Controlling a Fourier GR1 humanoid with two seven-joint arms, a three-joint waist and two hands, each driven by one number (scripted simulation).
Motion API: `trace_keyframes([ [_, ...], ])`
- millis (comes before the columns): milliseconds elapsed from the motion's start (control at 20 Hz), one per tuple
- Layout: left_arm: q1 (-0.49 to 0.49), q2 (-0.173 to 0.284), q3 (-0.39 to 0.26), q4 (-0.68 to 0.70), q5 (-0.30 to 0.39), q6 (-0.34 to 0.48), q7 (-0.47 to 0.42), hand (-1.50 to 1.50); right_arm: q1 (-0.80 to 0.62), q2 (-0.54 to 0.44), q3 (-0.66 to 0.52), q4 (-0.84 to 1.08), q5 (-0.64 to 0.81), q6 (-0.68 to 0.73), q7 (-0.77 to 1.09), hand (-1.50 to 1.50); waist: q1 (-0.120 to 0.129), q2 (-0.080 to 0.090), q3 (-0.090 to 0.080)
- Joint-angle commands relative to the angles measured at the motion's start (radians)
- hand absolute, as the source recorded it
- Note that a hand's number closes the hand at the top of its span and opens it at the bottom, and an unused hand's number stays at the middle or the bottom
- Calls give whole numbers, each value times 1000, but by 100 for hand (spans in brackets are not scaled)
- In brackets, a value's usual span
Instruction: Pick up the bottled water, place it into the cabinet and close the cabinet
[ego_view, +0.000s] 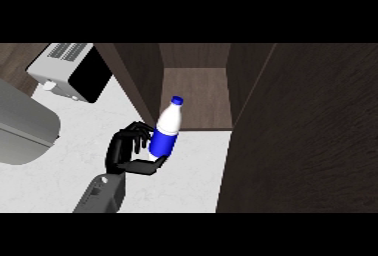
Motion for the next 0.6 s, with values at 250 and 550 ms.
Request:
trace_keyframes([
  [250, 15, -9, -234, -290, 222, 150, 241, 150, 75, -71, -58, -135, 5, 29, 14, -150, 0, 0, 1],
  [550, -50, -9, -316, -416, 257, 291, 412, 150, 62, -32, -8, -91, 39, -13, -14, -150, 1, 2, 1],
])
